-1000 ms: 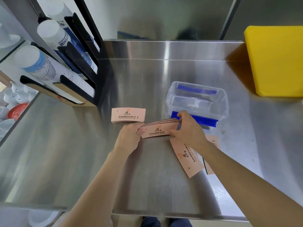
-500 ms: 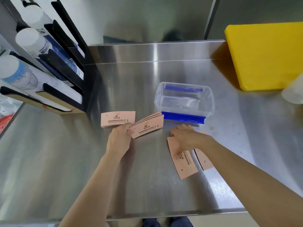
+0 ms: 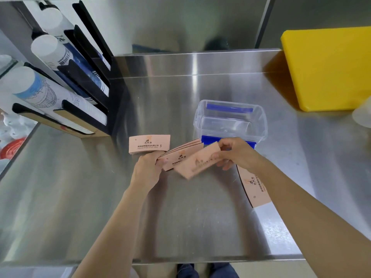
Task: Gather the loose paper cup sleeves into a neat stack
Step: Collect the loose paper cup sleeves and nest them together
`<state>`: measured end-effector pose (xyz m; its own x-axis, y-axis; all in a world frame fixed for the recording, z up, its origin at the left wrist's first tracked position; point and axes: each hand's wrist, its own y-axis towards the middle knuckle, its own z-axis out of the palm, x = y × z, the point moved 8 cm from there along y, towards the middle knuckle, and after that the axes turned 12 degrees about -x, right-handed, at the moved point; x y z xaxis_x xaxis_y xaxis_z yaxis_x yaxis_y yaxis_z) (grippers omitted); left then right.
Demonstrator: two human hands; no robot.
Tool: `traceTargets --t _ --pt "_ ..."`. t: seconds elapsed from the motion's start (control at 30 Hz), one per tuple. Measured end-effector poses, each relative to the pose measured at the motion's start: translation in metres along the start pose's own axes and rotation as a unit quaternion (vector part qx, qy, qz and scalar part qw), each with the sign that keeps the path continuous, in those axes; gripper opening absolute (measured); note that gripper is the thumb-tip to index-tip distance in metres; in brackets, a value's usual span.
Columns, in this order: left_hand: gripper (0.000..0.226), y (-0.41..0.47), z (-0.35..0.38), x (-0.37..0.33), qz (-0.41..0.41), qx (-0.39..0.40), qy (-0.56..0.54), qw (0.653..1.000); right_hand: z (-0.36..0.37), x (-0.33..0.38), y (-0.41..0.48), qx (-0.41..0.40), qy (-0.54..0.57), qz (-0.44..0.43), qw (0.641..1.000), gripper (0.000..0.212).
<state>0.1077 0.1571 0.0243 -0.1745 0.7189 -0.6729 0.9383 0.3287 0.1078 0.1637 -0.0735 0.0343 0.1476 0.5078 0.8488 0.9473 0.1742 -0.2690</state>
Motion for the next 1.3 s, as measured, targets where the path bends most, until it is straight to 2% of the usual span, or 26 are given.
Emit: traceTargets --t 0.13,0.23,0.33,0.43,0.5,0.53,0.6,0.7,0.93,1.07,1.17,1.23,1.3 --pt "0.010 0.000 0.002 0.002 -0.011 0.008 -0.013 1.000 0.006 -0.010 0.001 -0.038 -0.025 0.022 0.999 0.011" --pt "0.008 0.000 0.005 0.001 0.001 0.033 -0.003 0.999 0.018 -0.016 0.002 -0.069 -0.052 0.032 0.996 0.028" --pt "0.011 0.000 0.006 -0.005 0.016 0.071 0.008 0.997 0.024 -0.022 0.003 -0.079 -0.093 0.035 0.992 0.029" --pt "0.026 -0.004 0.009 -0.011 0.020 0.102 0.001 0.995 0.026 -0.023 0.002 -0.076 -0.128 0.023 0.989 0.027" --pt "0.021 -0.008 0.014 -0.012 0.022 0.123 -0.001 0.992 0.031 -0.017 0.001 -0.069 -0.149 -0.018 0.986 0.057" --pt "0.017 -0.009 0.016 -0.012 0.018 0.128 -0.001 0.992 0.033 -0.014 0.000 -0.068 -0.169 -0.038 0.983 0.062" --pt "0.014 -0.012 0.016 -0.014 0.013 0.133 0.001 0.991 0.035 -0.012 0.000 -0.067 -0.179 -0.048 0.980 0.051" --pt "0.027 -0.017 0.018 -0.022 -0.002 0.148 -0.019 0.989 0.033 -0.018 0.001 -0.069 -0.181 -0.021 0.981 0.037" --pt "0.020 -0.018 0.023 -0.024 -0.026 0.062 -0.015 0.998 0.031 -0.020 -0.003 -0.086 -0.216 -0.014 0.973 0.053" --pt "0.018 -0.014 0.031 -0.029 -0.006 0.070 -0.004 0.998 0.014 -0.017 -0.015 -0.114 -0.187 -0.029 0.975 0.069" --pt "0.016 -0.010 0.036 -0.034 0.012 0.076 0.009 0.997 -0.005 -0.013 -0.024 -0.141 -0.139 -0.070 0.978 0.050" --pt "0.015 -0.009 0.037 -0.037 0.025 0.076 0.012 0.997 -0.016 -0.016 -0.028 -0.149 -0.149 -0.105 0.972 0.034" --pt "0.015 -0.007 0.037 -0.038 0.034 0.070 0.012 0.997 -0.032 -0.026 -0.028 -0.181 -0.173 -0.100 0.963 0.023"
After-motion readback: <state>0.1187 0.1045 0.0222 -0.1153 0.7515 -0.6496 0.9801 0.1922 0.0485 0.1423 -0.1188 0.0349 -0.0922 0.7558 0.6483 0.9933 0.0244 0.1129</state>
